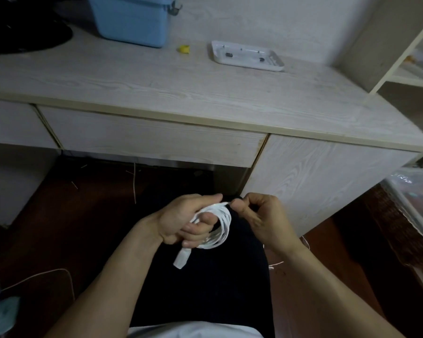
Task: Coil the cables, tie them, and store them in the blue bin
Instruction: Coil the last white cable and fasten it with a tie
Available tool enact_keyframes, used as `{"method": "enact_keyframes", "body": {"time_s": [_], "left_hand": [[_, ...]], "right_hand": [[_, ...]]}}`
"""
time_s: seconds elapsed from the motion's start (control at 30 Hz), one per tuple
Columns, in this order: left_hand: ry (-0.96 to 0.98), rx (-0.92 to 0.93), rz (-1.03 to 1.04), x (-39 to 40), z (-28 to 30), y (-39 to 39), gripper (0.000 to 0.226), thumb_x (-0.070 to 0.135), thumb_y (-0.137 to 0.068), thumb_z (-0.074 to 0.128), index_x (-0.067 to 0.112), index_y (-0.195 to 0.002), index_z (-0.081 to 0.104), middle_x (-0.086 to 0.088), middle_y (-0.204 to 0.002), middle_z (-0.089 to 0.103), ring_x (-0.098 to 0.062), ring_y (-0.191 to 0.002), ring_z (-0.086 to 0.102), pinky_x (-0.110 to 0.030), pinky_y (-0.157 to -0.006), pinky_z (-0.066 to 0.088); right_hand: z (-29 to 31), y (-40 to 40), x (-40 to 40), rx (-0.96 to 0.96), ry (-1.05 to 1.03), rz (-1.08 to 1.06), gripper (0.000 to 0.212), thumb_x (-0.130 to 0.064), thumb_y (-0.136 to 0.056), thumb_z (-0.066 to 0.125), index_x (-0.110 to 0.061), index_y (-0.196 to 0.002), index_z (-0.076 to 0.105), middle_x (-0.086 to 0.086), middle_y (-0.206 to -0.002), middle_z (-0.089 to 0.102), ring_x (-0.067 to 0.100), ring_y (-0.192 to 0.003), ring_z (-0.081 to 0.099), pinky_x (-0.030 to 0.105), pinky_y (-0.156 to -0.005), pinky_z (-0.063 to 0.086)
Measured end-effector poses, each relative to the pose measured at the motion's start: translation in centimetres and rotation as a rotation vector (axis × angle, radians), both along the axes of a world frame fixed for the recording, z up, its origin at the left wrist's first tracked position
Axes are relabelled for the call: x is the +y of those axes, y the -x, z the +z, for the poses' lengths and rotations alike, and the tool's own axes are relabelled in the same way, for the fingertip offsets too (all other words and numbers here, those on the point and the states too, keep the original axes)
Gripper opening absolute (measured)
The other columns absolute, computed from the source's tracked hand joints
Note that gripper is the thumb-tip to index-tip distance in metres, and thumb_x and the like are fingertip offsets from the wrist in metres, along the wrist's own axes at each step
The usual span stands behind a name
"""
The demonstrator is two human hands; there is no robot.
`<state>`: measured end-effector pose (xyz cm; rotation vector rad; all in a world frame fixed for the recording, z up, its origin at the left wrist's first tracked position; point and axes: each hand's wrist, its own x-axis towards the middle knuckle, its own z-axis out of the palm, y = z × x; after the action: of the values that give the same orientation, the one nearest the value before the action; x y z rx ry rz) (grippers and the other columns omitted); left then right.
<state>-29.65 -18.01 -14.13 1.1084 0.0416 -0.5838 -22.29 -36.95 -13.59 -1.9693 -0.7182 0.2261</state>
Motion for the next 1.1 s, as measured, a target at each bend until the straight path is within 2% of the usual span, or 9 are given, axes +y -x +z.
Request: {"method": "enact_keyframes", "body": {"time_s": [0.13,0.27,0.37,0.53,0.67,0.77,0.9,0.97,1.1], "left_hand": [[0.407,0.016,0.147,0.3,0.4,-0.3,0.045,0.051,-0.086,0.052,0.021,-0.053,0.046,0.007,-0.032,0.031,-0.011,-0.03,0.014,-0.021,-0.034,0.026],[0.569,-0.036,0.473,-0.4,0.9,-0.9,0.043,0.041,-0.093,0.038,0.02,-0.055,0.045,0.007,-0.034,0.027,-0.011,-0.033,0.011,-0.023,-0.035,0.028],[0.619,-0.057,0.692,-0.7,0.5,-1.6,0.048,0.044,-0.101,0.032,0.02,-0.061,0.044,0.008,-0.041,0.028,-0.007,-0.034,0.023,-0.022,-0.04,0.031],[0.563,-0.086,0.888,-1.0,0.3,-2.2,0.035,0.04,-0.106,0.031,0.016,-0.083,0.044,0.003,-0.066,0.039,-0.011,-0.055,0.037,-0.03,-0.07,0.041],[0.162,-0.164,0.997,-1.7,-0.8,-3.0,0.027,0.021,-0.107,0.036,0.013,-0.081,0.04,0.004,-0.061,0.044,-0.012,-0.054,0.039,-0.031,-0.065,0.042],[-0.36,-0.273,0.857,-1.8,-2.1,-2.6,0.032,0.015,-0.105,0.04,0.012,-0.074,0.048,0.007,-0.06,0.056,-0.015,-0.058,0.055,-0.038,-0.069,0.047],[-0.889,-0.259,0.231,-2.2,-1.2,-1.5,0.027,0.03,-0.104,0.042,0.013,-0.086,0.054,0.004,-0.082,0.06,-0.01,-0.074,0.058,-0.034,-0.074,0.047],[-0.94,-0.217,0.098,-2.6,-0.8,-1.3,0.03,0.034,-0.104,0.039,0.016,-0.083,0.048,0.0,-0.08,0.057,-0.012,-0.069,0.055,-0.033,-0.069,0.047],[-0.695,-0.069,-0.003,-2.3,0.1,-0.8,0.034,0.029,-0.101,0.036,0.008,-0.082,0.055,-0.011,-0.06,0.057,-0.018,-0.046,0.046,-0.031,-0.049,0.04]], "right_hand": [[0.0,-0.3,-0.1,-0.029,0.019,-0.024,0.042,-0.044,-0.093,0.057,-0.015,-0.063,0.06,-0.011,-0.046,0.045,0.003,-0.043,0.039,0.013,-0.046,0.029],[-0.1,0.0,-0.2,0.025,0.064,-0.019,0.042,-0.041,-0.1,0.049,-0.013,-0.079,0.072,-0.01,-0.042,0.04,0.004,-0.039,0.036,0.013,-0.046,0.027],[0.1,0.2,-0.2,0.072,0.145,0.084,0.033,-0.033,-0.103,0.048,-0.015,-0.092,0.074,-0.017,-0.042,0.045,0.002,-0.039,0.042,0.012,-0.046,0.029],[-0.4,0.6,-0.1,0.128,0.411,0.416,0.031,-0.039,-0.103,0.046,-0.015,-0.105,0.065,-0.008,-0.066,0.055,0.006,-0.055,0.049,0.024,-0.053,0.04],[-0.3,1.5,0.2,0.068,0.477,0.515,0.022,-0.024,-0.102,0.051,-0.013,-0.117,0.063,-0.008,-0.075,0.061,0.008,-0.066,0.059,0.029,-0.063,0.05],[-0.2,1.7,0.2,-0.059,0.446,0.538,0.016,-0.024,-0.099,0.055,-0.014,-0.107,0.066,-0.004,-0.074,0.063,0.013,-0.065,0.06,0.031,-0.063,0.049],[-0.2,1.2,0.1,-0.172,0.307,0.44,0.012,-0.019,-0.095,0.064,-0.019,-0.094,0.075,-0.015,-0.074,0.065,0.002,-0.066,0.062,0.013,-0.062,0.043],[-0.1,1.1,0.0,-0.215,0.24,0.41,0.009,-0.019,-0.092,0.07,-0.021,-0.091,0.079,-0.014,-0.083,0.073,0.0,-0.074,0.067,0.015,-0.067,0.05],[0.1,1.4,0.1,-0.218,0.139,0.29,0.009,-0.033,-0.081,0.082,-0.024,-0.083,0.08,-0.014,-0.078,0.074,0.0,-0.07,0.069,0.021,-0.064,0.055]]}}
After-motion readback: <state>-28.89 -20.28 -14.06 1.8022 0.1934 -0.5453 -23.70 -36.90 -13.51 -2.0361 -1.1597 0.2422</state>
